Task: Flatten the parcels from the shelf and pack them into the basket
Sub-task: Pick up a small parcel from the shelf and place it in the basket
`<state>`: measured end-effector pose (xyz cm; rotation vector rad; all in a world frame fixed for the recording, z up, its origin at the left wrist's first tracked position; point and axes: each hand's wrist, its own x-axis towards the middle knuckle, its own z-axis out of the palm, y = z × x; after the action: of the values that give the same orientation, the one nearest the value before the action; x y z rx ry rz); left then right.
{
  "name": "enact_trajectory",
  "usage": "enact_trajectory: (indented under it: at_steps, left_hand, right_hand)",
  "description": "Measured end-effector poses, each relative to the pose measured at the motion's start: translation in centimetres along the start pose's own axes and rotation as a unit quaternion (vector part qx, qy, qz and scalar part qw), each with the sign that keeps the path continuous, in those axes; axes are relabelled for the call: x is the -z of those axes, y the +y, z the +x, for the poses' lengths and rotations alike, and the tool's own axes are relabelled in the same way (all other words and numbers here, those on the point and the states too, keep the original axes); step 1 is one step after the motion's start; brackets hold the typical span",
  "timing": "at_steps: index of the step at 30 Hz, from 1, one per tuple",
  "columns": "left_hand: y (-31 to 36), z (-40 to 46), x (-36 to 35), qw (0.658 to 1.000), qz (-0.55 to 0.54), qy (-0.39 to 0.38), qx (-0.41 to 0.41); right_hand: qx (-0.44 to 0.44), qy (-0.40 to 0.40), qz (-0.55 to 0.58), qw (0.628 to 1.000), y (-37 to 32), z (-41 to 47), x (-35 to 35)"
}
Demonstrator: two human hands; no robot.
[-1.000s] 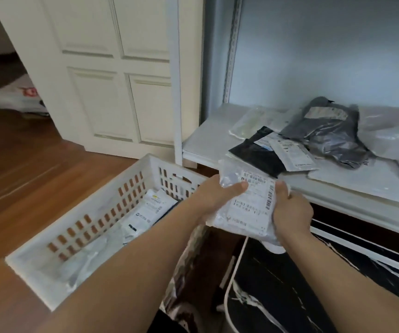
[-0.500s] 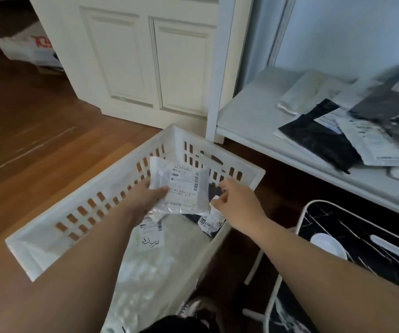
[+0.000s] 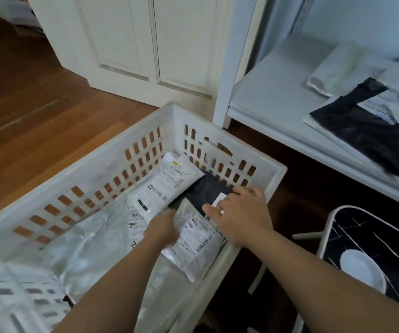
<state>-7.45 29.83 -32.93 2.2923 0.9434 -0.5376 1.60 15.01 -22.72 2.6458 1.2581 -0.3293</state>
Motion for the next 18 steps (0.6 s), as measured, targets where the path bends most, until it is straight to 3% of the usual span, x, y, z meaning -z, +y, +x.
enact_trajectory:
  at_steps: [2,4,7,18]
  left_hand:
    - [-0.2,-0.4,-1.3,0.992,0.123,0.019,-0.009]
    - [0.1,-0.9,-2.4,0.972,0.218,0.026,-0.087]
    - [0.6,-0.9,-3.9,0.943,0.277,-0.034,-0.182]
    - [1.7,-0.5,-4.7,0.931,0.307,-0.140,-0.139]
  right_hand:
    - [-0.004,0.004,-0.011,1.000,-0.2,-0.1,-0.2]
    - [-0.024,0.008,-0.006,1.000,-0.2,-0.1,-0.2]
    - [-0.047,-0.003,0.017,0.999,-0.4,-0.2,-0.1]
    - [-0.046,0.000,0.038,0.998,-0.1,0.0,-0.1]
